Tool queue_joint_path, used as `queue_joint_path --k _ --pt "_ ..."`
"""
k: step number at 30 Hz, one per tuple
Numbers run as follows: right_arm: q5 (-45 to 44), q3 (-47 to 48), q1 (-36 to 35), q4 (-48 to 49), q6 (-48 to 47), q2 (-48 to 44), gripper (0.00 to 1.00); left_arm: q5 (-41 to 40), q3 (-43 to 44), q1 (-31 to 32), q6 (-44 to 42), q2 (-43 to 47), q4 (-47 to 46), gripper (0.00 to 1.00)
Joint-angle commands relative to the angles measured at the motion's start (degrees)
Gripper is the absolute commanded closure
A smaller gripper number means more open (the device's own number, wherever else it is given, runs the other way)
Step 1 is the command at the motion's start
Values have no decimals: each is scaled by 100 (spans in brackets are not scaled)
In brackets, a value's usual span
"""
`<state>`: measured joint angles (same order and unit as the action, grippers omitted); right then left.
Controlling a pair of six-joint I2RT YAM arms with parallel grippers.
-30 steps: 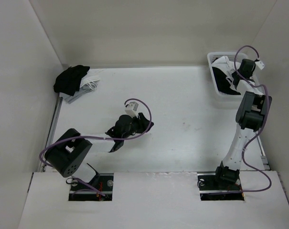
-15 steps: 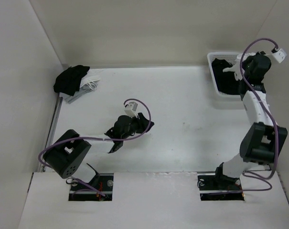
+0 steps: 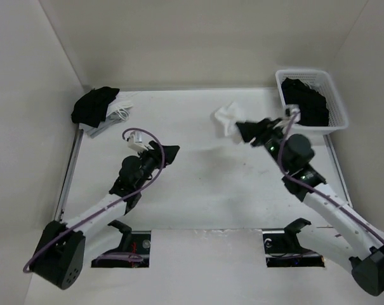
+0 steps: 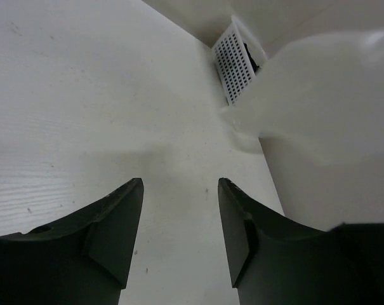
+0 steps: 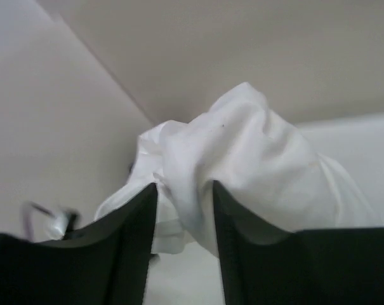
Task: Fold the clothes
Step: Move the tank top to the center of the board
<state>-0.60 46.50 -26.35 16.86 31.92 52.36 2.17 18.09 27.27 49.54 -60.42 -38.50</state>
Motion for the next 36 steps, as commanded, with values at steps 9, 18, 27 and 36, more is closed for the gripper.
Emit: queue_joint_path --k 9,18,27,36 --pt "-862 -2268 -1228 -1809 1176 -658 77 -349 -271 -342 -647 884 2232 56" --pt "-1697 -1970 -1413 -1116 1422 1144 39 -1369 547 1066 -1096 -1032 1627 55" --pt "-1443 -1574 -894 185 1404 2990 53 -2071 1522 1936 -1649 -2148 1705 61" --pt "-1127 -1346 -525 318 1422 3307 53 -1958 2102 1839 -1878 -3230 1662 60"
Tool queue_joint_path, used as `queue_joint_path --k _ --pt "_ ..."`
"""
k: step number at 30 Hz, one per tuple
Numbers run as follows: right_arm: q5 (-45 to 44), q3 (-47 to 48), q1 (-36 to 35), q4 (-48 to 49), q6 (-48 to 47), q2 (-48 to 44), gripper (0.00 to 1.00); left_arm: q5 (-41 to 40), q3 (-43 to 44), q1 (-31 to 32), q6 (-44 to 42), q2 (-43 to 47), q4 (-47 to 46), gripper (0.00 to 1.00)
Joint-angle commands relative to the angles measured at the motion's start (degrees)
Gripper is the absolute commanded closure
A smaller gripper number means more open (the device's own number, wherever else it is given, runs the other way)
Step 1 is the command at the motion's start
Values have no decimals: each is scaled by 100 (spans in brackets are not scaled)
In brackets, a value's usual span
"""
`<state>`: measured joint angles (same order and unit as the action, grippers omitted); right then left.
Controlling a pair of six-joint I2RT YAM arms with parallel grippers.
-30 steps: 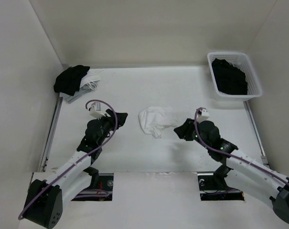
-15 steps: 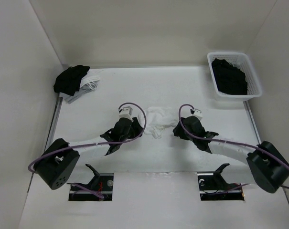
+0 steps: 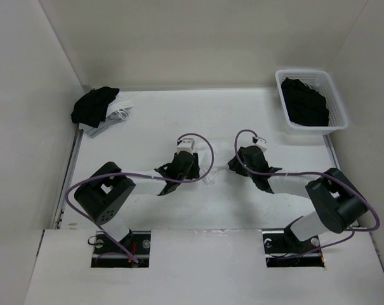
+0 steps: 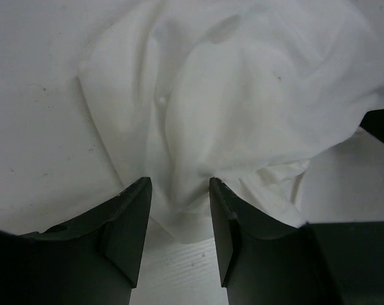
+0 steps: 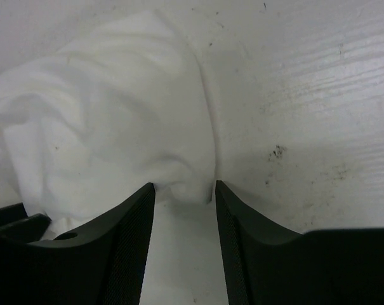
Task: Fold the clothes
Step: Move the tank top to the center of the board, then flatten the tank top out
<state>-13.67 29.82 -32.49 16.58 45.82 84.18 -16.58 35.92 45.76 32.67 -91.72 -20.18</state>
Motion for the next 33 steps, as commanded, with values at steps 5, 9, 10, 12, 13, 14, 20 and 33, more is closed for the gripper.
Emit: queue_joint_path --k 5,9,10,12,13,14,20,33 --pt "347 454 256 390 41 362 65 -82 424 -19 -129 -162 -249 73" --pt "243 428 230 451 15 135 87 -56 407 -80 64 57 -214 91" --pt "129 367 230 443 -20 -93 88 -39 389 -98 82 171 -214 93" --pt "-4 279 134 364 -169 -585 89 -21 346 -98 91 426 -249 97" --pt "-47 252 55 294 -231 -813 89 -21 337 -89 91 558 -240 98" --pt "-91 235 -33 119 -319 -1138 89 -21 319 -72 91 742 -240 99" --pt "-557 401 -542 -1347 -706 -3018 89 -3 178 -19 65 2173 224 98" --pt "-1181 2528 -3205 -4040 -899 -4859 89 -39 600 43 223 6148 3221 96"
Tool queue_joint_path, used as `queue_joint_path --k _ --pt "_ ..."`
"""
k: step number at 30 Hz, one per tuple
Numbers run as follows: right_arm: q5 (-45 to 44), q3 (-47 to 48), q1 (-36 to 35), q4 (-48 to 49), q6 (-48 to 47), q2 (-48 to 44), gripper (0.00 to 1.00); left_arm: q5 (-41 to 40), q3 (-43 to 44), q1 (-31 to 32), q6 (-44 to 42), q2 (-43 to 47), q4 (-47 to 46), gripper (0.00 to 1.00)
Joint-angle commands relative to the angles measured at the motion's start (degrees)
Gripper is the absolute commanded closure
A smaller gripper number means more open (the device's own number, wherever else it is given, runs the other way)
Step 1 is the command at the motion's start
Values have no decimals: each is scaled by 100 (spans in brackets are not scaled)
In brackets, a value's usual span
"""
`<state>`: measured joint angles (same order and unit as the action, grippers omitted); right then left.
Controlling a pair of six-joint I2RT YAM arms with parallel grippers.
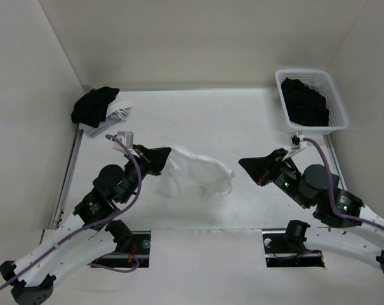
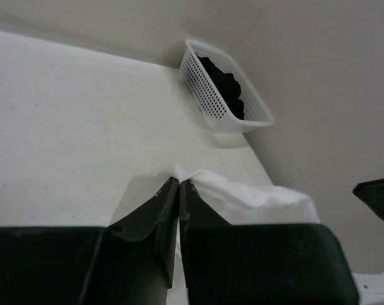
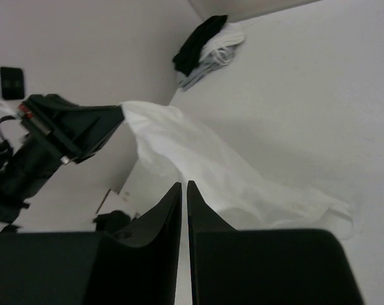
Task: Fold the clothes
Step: Flatten the tank top out
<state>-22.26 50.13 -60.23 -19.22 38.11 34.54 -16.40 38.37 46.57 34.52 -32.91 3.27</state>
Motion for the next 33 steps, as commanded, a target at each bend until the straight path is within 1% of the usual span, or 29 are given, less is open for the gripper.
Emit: queue_joint_path --k 1,3,5,7,8,9,11,12,13,14,15,16,17,18,20,22,25,26,28,30,33 --pt "-279 585 -520 -390 -172 253 89 -47 355 -73 11 258 903 96" --pt "-130 638 -259 -223 -347 569 89 -73 268 -187 -42 154 860 96" --pt "325 647 503 75 -505 1017 91 -39 119 -537 -86 -241 624 95" --pt "1150 647 1619 470 -480 1771 90 215 22 -924 1 -688 239 95" --pt "1389 595 1728 585 -436 2019 88 417 -22 -1074 63 -882 27 95" --pt "1487 542 1721 691 -410 2169 85 584 -40 -1214 168 -1032 -123 95" --pt "1611 288 1502 998 -418 2381 74 1023 -58 -1487 344 -1270 -352 95" --pt "1689 -166 970 1435 -488 2573 53 1269 -92 -1671 440 -1349 -458 95" --pt "1725 -440 730 1796 -488 2740 42 1384 -110 -1742 493 -1367 -493 95" --pt "1838 -695 501 2278 -428 3038 36 1438 -128 -1752 520 -1376 -511 95" --pt "1935 -784 395 2518 -375 3276 35 1456 -137 -1743 529 -1385 -511 95" --pt "2067 -838 298 2790 -279 3765 32 1438 -137 -1717 538 -1385 -494 95" --pt "2068 -838 279 2836 -251 3857 32 1412 -137 -1699 538 -1350 -476 95" --pt "2033 -795 270 2958 -68 4345 30 1403 -145 -1708 538 -1307 -459 95" --pt "2050 -628 253 2968 65 4909 27 1403 -198 -1752 538 -1210 -415 95" --pt "2155 -496 113 2925 74 5358 25 1386 -286 -1874 529 -1017 -257 95" --pt "2314 -443 -37 3038 109 5712 25 1394 -365 -1936 529 -937 -204 95" --pt "2445 -399 -63 3126 170 5974 25 1412 -435 -1980 538 -920 -212 95" --pt "2717 -302 -134 3284 232 6300 27 1429 -506 -1998 582 -919 -239 95" --pt "2946 -206 -213 3460 267 6555 33 1421 -532 -2033 582 -884 -248 95" --pt "3324 -39 -257 3531 294 6819 58 1394 -576 -2095 582 -805 -221 94"
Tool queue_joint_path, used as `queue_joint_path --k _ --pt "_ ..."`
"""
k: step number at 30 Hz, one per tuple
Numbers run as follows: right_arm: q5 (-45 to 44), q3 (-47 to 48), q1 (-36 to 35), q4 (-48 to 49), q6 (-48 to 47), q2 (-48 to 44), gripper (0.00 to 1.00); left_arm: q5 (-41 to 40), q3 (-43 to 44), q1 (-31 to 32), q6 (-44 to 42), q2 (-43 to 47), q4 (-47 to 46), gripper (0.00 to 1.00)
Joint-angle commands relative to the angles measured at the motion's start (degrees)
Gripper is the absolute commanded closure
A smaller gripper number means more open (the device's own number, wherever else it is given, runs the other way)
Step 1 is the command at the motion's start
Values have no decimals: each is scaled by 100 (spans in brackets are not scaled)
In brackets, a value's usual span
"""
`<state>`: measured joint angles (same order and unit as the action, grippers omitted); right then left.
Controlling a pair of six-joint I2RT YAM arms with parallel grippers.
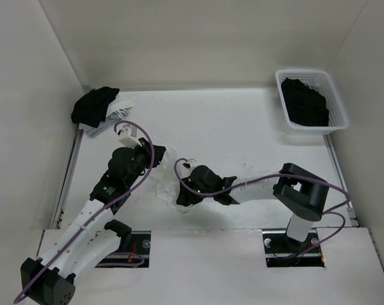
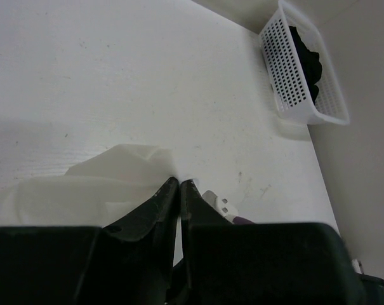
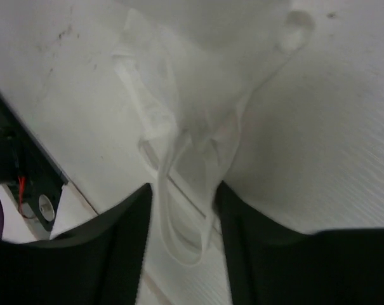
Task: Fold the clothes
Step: Flatten the tank top out
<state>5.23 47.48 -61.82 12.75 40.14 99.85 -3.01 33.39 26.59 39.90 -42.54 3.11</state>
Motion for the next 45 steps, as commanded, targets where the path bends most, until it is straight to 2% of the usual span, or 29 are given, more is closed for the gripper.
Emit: queue_joint_path --k 1,3,5,8,10,12,14,16,17,20,21,24,27,29,32,36,39,41,42,43,45 --pt "566 235 -97 307 56 324 72 54 -95 -114 44 167 -206 94" --pt "226 78 -80 298 90 115 94 72 -122 -141 70 203 -189 94" --pt "-47 -159 25 263 82 -340 98 90 -166 -158 114 273 -188 93" --pt "-347 -599 192 44 90 -1649 100 151 -236 -124 150 439 -188 89" --pt "-610 -696 193 -524 73 -2928 100 186 -288 -71 158 545 -171 85" --pt "-786 -601 175 -930 38 -3618 100 230 -376 -27 176 677 -136 84" --pt "-1076 -198 -122 -1667 -41 -4742 100 239 -491 26 211 878 22 84" --pt "-1200 -3 -255 -1881 -85 -5010 100 239 -535 61 246 1063 215 84" --pt "-1653 676 -812 -2352 -259 -5385 100 204 -578 105 255 1238 364 86" --pt "-1973 1445 -1265 -2593 -663 -5162 100 72 -623 123 264 1442 602 87" --pt "-1991 1561 -1223 -2611 -744 -5064 100 37 -649 123 273 1459 620 87" --pt "-1431 2045 -74 -2559 -912 -4195 99 -51 -763 289 343 1267 358 84" --pt "-1140 2142 560 -2305 -920 -3615 99 -173 -1122 928 343 1187 -422 66" --pt "-981 2221 1130 -2190 -903 -3097 99 -454 -1360 1430 264 1048 -793 57" --pt "-770 2406 1747 -2014 -719 -2174 100 -587 -1440 1871 45 731 -1032 55" --pt "-778 3221 2546 -1838 -551 -619 99 -876 -1449 2276 -228 -15 -1357 52" --pt "-796 3706 3022 -1487 -507 -160 83 -1017 -1431 2381 -325 -666 -1532 52" --pt "-813 3724 3119 -1460 -568 -176 53 -1096 -1449 2434 -290 -842 -1603 51" --pt "-735 3689 3128 -1521 -612 -203 44 -1132 -1458 2469 -307 -956 -1673 50" --pt "-613 3541 3102 -1669 -726 -281 37 -1176 -1440 2513 -325 -1079 -1743 50" --pt "-611 3128 3076 -1767 -841 -457 37 -1220 -1353 2627 -377 -1326 -1840 50"
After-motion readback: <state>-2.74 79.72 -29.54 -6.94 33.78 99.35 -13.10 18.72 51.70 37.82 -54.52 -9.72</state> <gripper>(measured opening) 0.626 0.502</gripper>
